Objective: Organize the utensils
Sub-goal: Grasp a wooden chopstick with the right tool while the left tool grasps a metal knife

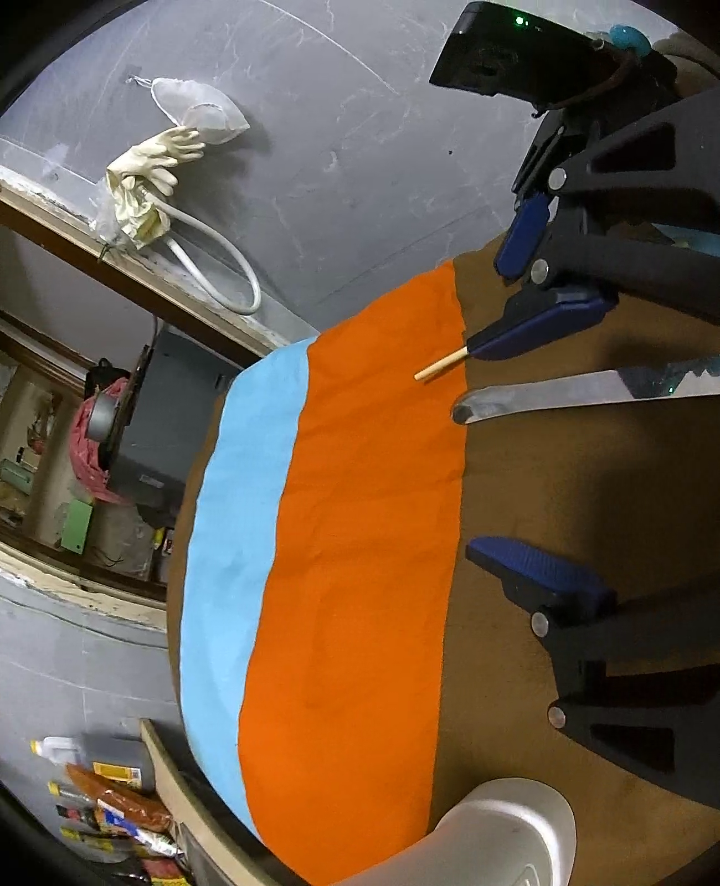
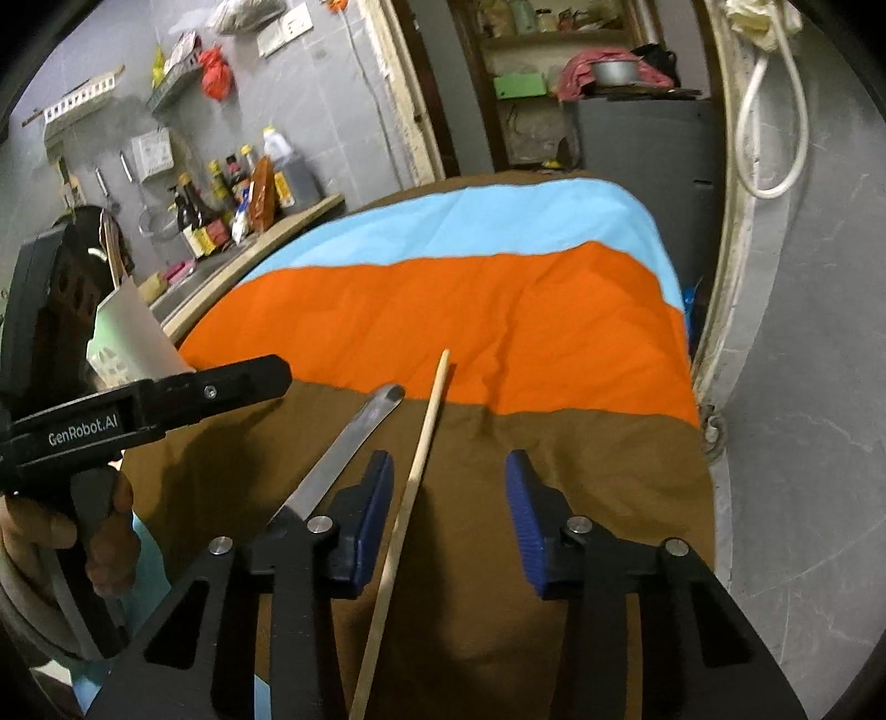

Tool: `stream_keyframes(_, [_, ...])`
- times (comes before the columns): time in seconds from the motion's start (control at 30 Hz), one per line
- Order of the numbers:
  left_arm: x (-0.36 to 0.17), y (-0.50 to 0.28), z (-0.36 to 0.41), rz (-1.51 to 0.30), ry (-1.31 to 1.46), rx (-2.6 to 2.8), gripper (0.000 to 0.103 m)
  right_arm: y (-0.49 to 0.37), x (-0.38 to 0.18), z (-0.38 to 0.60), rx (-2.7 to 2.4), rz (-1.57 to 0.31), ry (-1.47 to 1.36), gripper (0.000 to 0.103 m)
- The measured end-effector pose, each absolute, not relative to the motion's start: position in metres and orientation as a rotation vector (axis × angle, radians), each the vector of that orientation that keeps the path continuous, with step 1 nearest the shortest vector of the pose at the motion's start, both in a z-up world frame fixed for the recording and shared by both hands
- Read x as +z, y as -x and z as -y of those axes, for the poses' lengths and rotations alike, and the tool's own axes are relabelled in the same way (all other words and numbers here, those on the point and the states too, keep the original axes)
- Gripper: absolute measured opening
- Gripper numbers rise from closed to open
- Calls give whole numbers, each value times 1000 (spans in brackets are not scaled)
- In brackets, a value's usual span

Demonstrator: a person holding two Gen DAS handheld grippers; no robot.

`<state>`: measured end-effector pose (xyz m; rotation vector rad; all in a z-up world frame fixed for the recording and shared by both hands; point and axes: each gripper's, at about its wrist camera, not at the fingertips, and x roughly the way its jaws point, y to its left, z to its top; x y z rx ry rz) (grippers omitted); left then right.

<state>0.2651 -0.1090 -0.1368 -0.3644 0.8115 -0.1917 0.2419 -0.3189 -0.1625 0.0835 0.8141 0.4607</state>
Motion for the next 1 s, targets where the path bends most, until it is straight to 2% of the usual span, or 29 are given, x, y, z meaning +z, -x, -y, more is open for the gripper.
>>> stream_keyframes(0.1, [-140,-266,108,-826,372,-202,60,-246,-167,314,469,-839,-55,37])
stream_keyframes(0.2, [-143,-269,108,-846,382,-217,52,-251,-168,305,454,-853,-9,37])
stream_keyframes(0.37, [-149,-272,110,-888,387,-265,44,-260,-167,300,381,-864,34,27])
stream_keyframes(0.5, [-157,-274,121,-950,376,-329,34,-260,-163,305,354,-860,45,17])
stream_keyframes(0.63, [-158,-277,130,-976,333,-359,32,-260,-163,316,337,-868,27,11])
stream_keyframes(0.83, [-162,-293,144,-1044,286,-385,15,-268,-168,330,343,-884,-57,10])
stream_keyframes(1.0, [-164,-303,149,-1087,286,-401,15,-272,-174,333,342,-896,-88,10])
